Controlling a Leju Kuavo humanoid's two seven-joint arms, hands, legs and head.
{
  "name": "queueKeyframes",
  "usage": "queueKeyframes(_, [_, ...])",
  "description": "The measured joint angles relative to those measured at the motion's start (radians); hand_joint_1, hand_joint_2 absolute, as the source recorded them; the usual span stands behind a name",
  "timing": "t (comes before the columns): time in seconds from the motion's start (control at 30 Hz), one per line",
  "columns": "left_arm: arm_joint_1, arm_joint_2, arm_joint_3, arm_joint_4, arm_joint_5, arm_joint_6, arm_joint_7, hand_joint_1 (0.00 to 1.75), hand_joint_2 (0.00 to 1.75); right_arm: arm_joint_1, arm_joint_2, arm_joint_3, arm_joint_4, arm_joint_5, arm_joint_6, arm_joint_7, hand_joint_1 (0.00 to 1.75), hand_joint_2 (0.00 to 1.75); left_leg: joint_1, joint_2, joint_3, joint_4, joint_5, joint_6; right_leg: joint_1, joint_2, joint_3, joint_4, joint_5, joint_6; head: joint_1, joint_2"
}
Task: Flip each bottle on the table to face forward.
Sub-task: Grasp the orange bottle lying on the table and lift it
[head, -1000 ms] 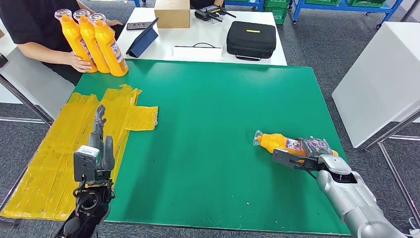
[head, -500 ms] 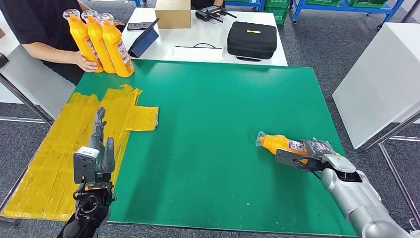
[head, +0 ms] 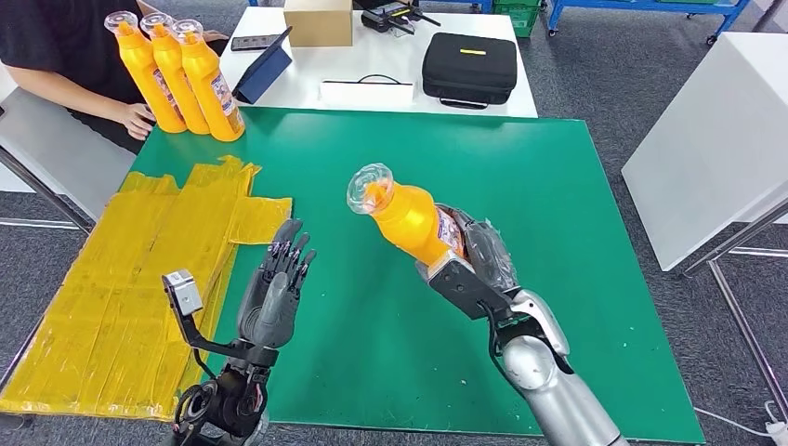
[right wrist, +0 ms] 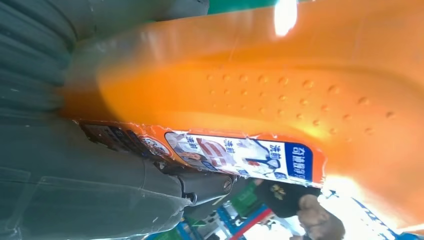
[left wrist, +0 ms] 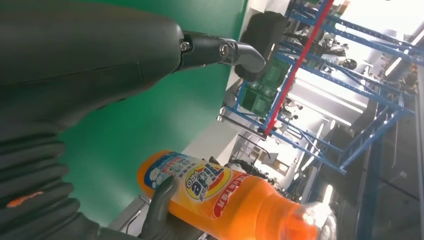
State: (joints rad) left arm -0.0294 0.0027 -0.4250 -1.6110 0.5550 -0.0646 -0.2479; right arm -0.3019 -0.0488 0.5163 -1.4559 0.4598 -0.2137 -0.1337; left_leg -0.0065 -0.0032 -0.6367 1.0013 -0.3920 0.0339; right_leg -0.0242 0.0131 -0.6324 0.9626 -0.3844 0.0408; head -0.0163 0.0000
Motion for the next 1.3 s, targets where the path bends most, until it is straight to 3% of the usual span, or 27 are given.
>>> queueKeyframes(0.47, [-0.032, -0.034, -0.008, 0.023, -0.061, 0.0, -0.016, 0.0, 1.75, 0.016, 0.075, -0.032, 0.016, 0.003, 0.036, -0.013, 1.75, 1.75, 0.0, 0.0, -0.001, 0.0, 0.0, 0.0, 0.0, 0.0, -0.001, 0.0, 0.0, 0.0, 0.0, 0.0])
queueKeyframes(0.8, [-0.037, -0.038, -0.012, 0.027, -0.065, 0.006, -0.017, 0.0, 1.75, 0.01, 0.096, -0.032, 0.058, -0.002, 0.045, -0.014, 1.75, 1.75, 0.0, 0.0, -0.001, 0.0, 0.0, 0.0, 0.0, 0.0, -0.001, 0.0, 0.0, 0.0, 0.0, 0.0])
queueKeyframes(1.03, [-0.047, -0.048, -0.026, 0.024, -0.101, 0.055, -0.019, 0.0, 1.75, -0.033, 0.134, 0.0, 0.152, -0.01, 0.055, -0.018, 1.75, 1.75, 0.0, 0.0, -0.001, 0.0, 0.0, 0.0, 0.0, 0.0, -0.001, 0.0, 0.0, 0.0, 0.0, 0.0])
queueKeyframes(1.3, [-0.122, -0.081, -0.081, 0.047, -0.104, 0.105, -0.005, 0.0, 1.75, -0.108, 0.191, 0.058, 0.292, -0.063, 0.026, -0.041, 1.75, 1.75, 0.0, 0.0, -0.001, 0.0, 0.0, 0.0, 0.0, 0.0, -0.001, 0.0, 0.0, 0.0, 0.0, 0.0])
